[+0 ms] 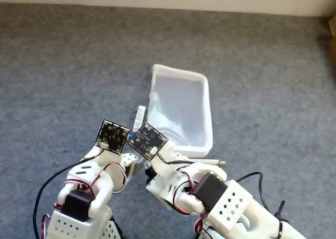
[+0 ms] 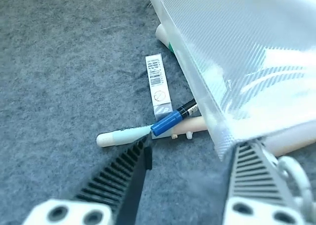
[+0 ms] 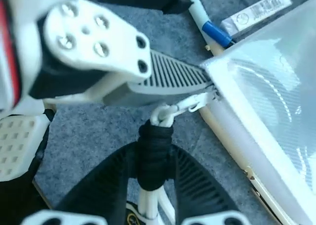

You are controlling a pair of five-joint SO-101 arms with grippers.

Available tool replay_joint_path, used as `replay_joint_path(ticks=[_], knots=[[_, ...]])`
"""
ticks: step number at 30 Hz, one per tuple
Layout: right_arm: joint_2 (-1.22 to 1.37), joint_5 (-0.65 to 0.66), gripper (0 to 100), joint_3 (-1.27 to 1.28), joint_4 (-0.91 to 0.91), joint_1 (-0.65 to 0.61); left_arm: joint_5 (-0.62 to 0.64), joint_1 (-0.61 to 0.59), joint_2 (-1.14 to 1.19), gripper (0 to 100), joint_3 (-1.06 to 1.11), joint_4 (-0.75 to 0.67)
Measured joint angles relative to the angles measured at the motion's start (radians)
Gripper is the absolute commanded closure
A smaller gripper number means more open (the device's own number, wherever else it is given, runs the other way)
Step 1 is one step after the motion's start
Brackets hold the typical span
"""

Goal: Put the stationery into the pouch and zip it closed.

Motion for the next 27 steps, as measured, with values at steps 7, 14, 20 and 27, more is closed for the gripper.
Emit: replay_joint_path(ticks=[7,14,20,27], knots=[[0.0,0.0,99.4,-0.003,-0.003,0.06,0.0,-0.041,0.0,99,0.0,-0.038],[-0.104,0.002,99.4,-0.026,0.038,0.173,0.0,-0.097,0.0,99,-0.002,-0.038],[-0.258,0.032,99.4,-0.026,0.083,0.302,0.002,-0.167,0.0,99,-0.035,-0.038],[-0.301,0.075,99.4,-0.026,0.095,0.46,0.002,-0.18,-0.002,99,-0.044,-0.038]])
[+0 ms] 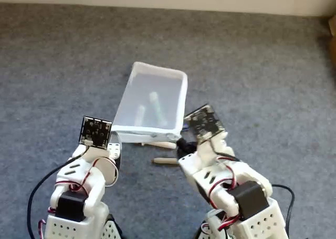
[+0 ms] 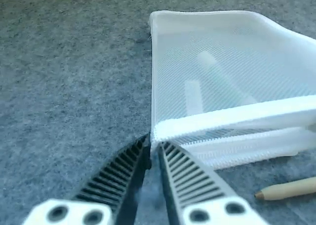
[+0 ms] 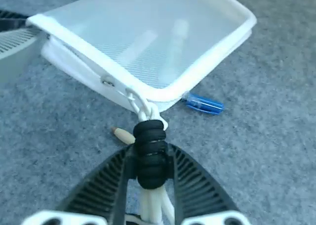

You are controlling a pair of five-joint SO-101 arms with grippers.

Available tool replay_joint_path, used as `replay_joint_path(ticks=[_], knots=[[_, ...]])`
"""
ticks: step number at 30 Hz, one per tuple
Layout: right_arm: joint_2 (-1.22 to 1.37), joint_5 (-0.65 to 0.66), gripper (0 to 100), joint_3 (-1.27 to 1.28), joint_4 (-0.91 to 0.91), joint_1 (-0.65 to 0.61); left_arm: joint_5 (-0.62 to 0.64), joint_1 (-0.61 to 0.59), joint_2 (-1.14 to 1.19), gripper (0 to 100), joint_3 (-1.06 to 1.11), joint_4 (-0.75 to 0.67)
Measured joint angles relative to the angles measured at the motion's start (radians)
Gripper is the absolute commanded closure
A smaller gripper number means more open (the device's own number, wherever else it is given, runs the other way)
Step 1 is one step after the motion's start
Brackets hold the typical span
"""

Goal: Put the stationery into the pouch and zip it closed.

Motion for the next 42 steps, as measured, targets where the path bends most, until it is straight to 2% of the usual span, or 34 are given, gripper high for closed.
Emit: replay_joint_path(ticks=[10,21,25,29,35,39,42], knots=[[-0.002,0.006,99.4,0.0,0.0,0.144,0.002,0.0,0.0,99,-0.08,0.064],[-0.002,0.006,99.4,-0.003,0.0,0.195,0.002,-0.002,0.0,99,-0.083,0.071],[-0.002,0.006,99.4,-0.083,0.037,0.144,0.002,-0.002,0.0,88,-0.083,0.071],[-0.002,0.0,99.4,-0.207,0.121,0.038,0.0,-0.008,-0.003,78,-0.083,0.071],[-0.009,-0.029,99.4,-0.311,0.193,-0.129,0.037,-0.023,0.0,78,-0.083,0.071],[-0.011,-0.029,99.4,-0.35,0.21,-0.149,0.043,-0.026,-0.006,78,-0.061,0.049],[-0.011,-0.029,99.4,-0.362,0.215,-0.152,0.043,-0.025,0.002,88,-0.012,0.003]])
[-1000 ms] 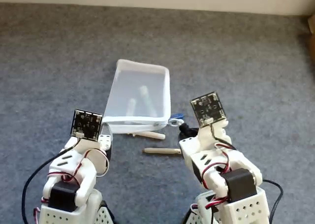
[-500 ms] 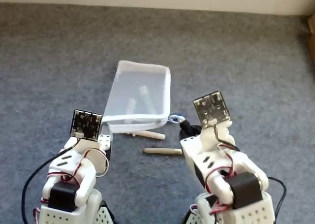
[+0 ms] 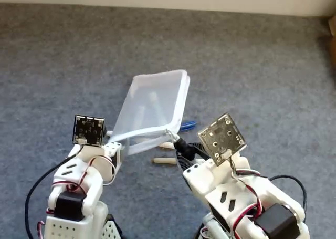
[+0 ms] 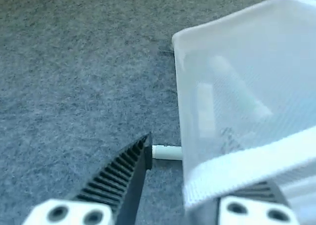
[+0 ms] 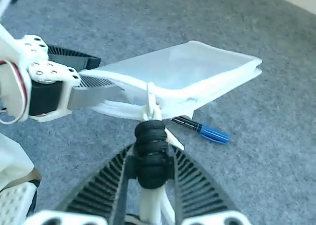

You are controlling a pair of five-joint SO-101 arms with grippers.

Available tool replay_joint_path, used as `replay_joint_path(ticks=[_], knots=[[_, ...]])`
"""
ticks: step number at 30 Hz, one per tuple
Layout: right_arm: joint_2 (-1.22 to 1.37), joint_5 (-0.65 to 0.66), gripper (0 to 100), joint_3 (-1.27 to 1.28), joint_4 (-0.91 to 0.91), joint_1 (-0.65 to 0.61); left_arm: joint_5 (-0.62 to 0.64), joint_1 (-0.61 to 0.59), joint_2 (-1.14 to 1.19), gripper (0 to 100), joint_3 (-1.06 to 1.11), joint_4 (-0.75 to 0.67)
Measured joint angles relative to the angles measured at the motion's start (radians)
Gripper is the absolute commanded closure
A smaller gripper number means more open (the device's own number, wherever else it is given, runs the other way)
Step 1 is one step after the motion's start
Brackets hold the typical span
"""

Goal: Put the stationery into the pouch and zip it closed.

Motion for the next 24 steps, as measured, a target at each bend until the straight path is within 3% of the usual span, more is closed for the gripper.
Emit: replay_joint_path(ticks=[3,10,16,24], knots=[[0.0,0.0,99.4,0.0,0.008,-0.002,0.0,0.002,-0.002,100,0.006,-0.017],[0.008,0.0,99.1,0.0,0.008,-0.005,0.005,-0.031,-0.006,99,-0.064,-0.012],[0.0,-0.003,89.5,0.0,0.008,-0.005,0.005,-0.034,-0.003,99,-0.155,0.092],[-0.002,-0.005,88.8,0.0,0.008,-0.005,0.0,-0.04,0.0,99,-0.247,0.17]])
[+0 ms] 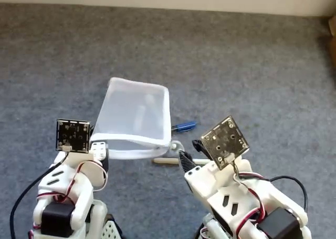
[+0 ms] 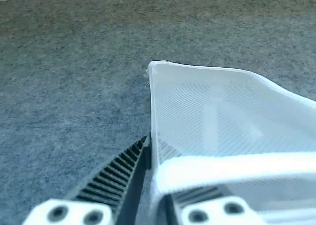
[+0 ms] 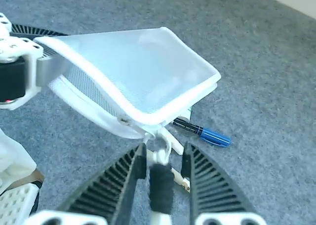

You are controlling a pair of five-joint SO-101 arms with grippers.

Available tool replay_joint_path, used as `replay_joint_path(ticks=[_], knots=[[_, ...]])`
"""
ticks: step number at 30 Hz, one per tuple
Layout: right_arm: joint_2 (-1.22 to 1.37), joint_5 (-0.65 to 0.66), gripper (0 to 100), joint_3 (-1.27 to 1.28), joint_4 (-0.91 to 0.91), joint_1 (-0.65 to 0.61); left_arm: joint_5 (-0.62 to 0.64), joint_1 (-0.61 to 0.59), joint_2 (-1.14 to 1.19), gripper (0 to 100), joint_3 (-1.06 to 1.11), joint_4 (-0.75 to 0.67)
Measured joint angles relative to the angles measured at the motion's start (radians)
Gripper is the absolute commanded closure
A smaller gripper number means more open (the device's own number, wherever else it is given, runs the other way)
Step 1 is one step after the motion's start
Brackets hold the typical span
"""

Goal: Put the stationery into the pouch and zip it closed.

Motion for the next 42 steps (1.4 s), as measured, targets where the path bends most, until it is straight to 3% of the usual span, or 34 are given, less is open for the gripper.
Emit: replay_joint_path(ticks=[6,10,22,29,36,42], knots=[[0.002,0.0,88.8,0.0,0.0,0.0,-0.008,-0.081,0.0,99,-0.069,0.035],[0.091,0.0,88.8,0.0,0.0,0.072,-0.041,-0.121,-0.008,99,-0.11,0.043],[0.327,-0.12,88.8,0.0,-0.052,0.14,-0.058,-0.133,0.012,99,-0.167,0.08],[0.405,-0.18,88.6,0.0,-0.075,0.14,-0.058,-0.135,0.293,99,-0.338,0.106],[0.508,-0.284,88.6,0.0,-0.11,0.141,-0.058,-0.141,0.568,99,-0.591,0.222],[0.628,-0.301,88.9,0.0,-0.221,0.21,-0.058,-0.273,0.747,99,-0.763,0.284]])
